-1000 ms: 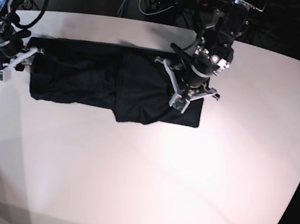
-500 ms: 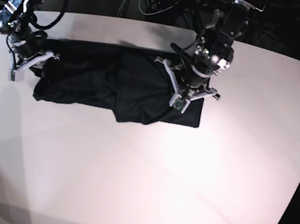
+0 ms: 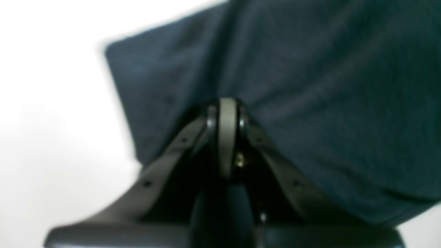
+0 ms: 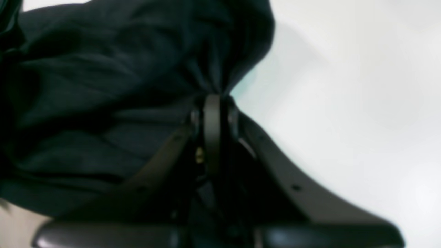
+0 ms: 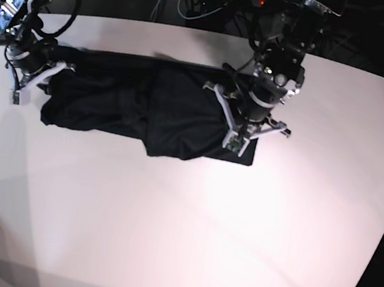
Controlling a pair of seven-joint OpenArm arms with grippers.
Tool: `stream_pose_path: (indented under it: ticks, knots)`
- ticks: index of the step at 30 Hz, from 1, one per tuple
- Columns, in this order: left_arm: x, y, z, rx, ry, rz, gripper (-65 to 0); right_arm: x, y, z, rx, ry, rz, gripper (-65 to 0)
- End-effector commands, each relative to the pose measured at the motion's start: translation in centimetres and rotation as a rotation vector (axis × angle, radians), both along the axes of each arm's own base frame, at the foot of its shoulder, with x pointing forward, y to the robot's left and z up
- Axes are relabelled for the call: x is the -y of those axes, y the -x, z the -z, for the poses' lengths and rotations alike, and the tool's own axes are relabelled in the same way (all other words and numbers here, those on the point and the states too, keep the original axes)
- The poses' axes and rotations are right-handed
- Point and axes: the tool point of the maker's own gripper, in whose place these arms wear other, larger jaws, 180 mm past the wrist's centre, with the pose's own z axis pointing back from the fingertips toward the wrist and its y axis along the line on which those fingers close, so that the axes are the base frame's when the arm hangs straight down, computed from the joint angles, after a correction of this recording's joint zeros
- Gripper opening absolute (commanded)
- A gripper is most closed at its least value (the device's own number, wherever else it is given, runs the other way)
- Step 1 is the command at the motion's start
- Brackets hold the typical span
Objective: Fold the T-shirt properly
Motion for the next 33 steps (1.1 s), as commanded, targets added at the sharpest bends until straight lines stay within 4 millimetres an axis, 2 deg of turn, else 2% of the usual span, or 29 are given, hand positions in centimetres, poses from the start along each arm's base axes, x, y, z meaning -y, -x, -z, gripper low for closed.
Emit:
stream_pose_path:
  ticks: [1,3,9,11,14,16,19,23,27,33]
  knots:
    - [0.3,-0.9,-1.8,0.061,0.019,0.0,-65.0,0.5,-1.1,-2.4,0.08,0.026,-0.009,-65.0]
    - [0.2,-0.7,-2.1,0.068,0.019,-0.001,-65.0,0.4,-1.2,-3.4,0.096,0.049,-0.02,-65.0]
    - [-3.3,-0.1,-1.1,0.014,-0.031,-0.071,-65.0,0.2,-1.2,-5.3,0.091,0.107,-0.048,-65.0]
    - [-4.6,0.1,0.1,-0.017,-0.044,-0.104,-65.0,-0.3,-1.3,-5.9,0.097,0.113,-0.054,-65.0]
    - [-6.6,1.0,3.2,-0.098,-0.069,-0.149,-65.0,-1.5,-1.3,-7.2,0.113,0.127,-0.064,-65.0]
    - [-6.9,1.5,4.6,-0.138,-0.079,-0.155,-65.0,-2.2,-1.2,-8.0,0.117,0.138,-0.068,-65.0]
    - [-6.8,1.9,5.6,-0.162,-0.079,-0.155,-65.0,-3.2,-1.1,-9.3,0.126,0.152,-0.071,-65.0]
    - [-6.7,2.2,6.4,-0.161,-0.071,-0.153,-65.0,-4.3,-1.2,-9.3,0.102,0.136,-0.074,-65.0]
    - [-6.3,2.4,6.6,-0.17,-0.063,-0.153,-65.0,-7.6,-1.9,-8.9,0.102,0.084,-0.134,-65.0]
    - [-6.4,2.6,6.7,-0.177,-0.065,-0.153,-65.0,-14.5,-2.9,-9.5,0.141,0.008,-0.29,-65.0]
